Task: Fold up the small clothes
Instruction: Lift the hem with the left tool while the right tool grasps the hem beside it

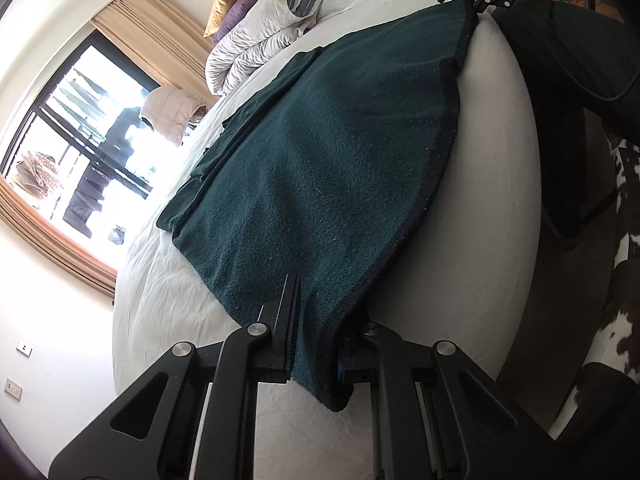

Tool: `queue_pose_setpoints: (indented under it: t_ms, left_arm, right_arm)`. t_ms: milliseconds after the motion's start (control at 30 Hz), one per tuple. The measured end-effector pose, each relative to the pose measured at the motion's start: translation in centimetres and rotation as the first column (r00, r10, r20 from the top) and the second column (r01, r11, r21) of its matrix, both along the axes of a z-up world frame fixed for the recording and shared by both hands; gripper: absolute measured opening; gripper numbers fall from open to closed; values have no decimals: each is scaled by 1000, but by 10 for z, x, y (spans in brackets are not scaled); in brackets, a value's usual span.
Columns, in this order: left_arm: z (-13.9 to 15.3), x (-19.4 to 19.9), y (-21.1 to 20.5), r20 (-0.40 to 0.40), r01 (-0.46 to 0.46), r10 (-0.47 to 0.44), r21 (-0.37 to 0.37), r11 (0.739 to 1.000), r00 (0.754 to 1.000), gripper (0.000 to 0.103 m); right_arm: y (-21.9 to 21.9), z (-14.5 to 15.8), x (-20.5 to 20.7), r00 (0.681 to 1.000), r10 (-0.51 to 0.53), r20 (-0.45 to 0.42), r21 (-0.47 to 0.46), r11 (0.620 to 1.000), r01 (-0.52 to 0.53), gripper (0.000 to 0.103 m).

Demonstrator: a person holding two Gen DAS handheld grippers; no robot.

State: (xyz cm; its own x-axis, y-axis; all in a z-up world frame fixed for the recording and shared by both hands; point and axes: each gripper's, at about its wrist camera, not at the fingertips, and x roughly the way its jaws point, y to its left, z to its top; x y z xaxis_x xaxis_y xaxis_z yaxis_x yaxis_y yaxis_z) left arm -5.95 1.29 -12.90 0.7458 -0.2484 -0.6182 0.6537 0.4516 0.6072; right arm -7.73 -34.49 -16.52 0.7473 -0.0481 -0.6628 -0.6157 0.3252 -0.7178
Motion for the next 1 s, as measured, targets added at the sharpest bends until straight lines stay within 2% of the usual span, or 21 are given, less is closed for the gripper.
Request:
queue_pose_setpoints:
  t_ms: [67,133,200,333,433,633,800,1000]
  left_arm:
    - [0,1,0,-4,-6,6,-7,1000,1000,11]
    - [1,1,1,-10,-10,10,-15,1000,1000,10]
    - [2,2,2,-12,-16,15,-23,1000,1000,9]
    - [9,5,5,-10,-47,46,-54,997,999,4]
    - [24,11,10,-8,-89,88,-126,988,996,3]
    - [67,30,25,-38,-183,181,-320,930,983,3]
    - [94,48,29,-65,-224,217,-422,879,974,3]
    - [134,97,37,-83,-268,263,-503,822,961,3]
  right_arm:
    - [2,-3,-1,1000,0,-1,-16,1000,0,19]
    - [5,-5,-2,1000,-16,-5,-19,1000,16,9]
    - [8,-4,-2,999,-53,6,-10,999,53,7]
    - [11,13,5,992,-123,11,80,989,122,4]
    - [11,36,9,987,-160,31,168,974,153,4]
    - [2,84,25,969,-242,51,379,902,205,4]
    - [-7,115,49,950,-310,50,530,814,238,4]
    - [-19,147,99,923,-380,55,640,723,260,4]
